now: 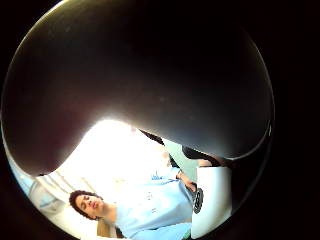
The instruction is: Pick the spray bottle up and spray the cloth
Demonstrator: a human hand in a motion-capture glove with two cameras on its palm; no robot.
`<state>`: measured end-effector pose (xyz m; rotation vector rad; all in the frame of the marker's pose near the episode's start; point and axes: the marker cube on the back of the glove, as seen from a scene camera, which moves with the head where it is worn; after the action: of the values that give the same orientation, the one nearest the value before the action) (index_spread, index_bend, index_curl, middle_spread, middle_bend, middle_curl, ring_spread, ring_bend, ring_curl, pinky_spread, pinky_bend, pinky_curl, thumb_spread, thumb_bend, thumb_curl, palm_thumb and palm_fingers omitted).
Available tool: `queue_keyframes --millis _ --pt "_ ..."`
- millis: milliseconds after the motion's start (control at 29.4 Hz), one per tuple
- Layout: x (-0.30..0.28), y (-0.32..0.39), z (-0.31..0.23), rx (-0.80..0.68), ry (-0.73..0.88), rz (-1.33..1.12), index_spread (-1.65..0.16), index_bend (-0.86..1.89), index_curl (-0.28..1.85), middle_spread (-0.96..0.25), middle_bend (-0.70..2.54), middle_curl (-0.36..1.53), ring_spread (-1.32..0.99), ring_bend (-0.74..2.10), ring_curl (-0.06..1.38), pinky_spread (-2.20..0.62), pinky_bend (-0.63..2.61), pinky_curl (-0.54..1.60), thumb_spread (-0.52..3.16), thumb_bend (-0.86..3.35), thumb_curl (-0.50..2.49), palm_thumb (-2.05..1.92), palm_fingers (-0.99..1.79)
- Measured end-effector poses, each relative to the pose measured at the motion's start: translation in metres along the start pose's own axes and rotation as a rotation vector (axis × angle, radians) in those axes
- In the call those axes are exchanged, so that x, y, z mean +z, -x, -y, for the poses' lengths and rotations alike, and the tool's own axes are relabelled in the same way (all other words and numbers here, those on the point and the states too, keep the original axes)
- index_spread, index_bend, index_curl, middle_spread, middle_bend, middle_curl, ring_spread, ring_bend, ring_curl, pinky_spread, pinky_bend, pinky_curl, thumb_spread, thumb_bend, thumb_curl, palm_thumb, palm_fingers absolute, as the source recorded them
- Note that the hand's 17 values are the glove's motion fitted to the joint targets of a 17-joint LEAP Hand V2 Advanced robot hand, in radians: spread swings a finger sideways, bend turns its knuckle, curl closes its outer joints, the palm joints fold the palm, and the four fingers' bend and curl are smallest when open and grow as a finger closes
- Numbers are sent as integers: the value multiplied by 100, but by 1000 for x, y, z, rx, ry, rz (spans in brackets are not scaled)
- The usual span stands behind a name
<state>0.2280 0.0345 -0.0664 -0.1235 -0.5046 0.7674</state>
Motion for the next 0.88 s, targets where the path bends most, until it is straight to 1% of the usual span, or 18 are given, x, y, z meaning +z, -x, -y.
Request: queue_keyframes --millis 204,306,612,884 --pt "8 23 24 66 183 -120 -26 14 35 -9 28 43 -7 42 37 16 23 36 75 -1 53 99 113" --pt "15 31 33 85 239 -164 -25 14 35 -9 28 43 -6 42 37 15 24 37 74 -2 54 100 113" --pt "20 37 44 139 281 -197 -24 14 36 -10 28 44 -6 43 37 14 24 37 71 -2 57 100 114" --pt "19 42 44 141 296 -211 -23 14 37 -10 29 45 -5 44 38 14 26 37 69 -3 59 99 114"
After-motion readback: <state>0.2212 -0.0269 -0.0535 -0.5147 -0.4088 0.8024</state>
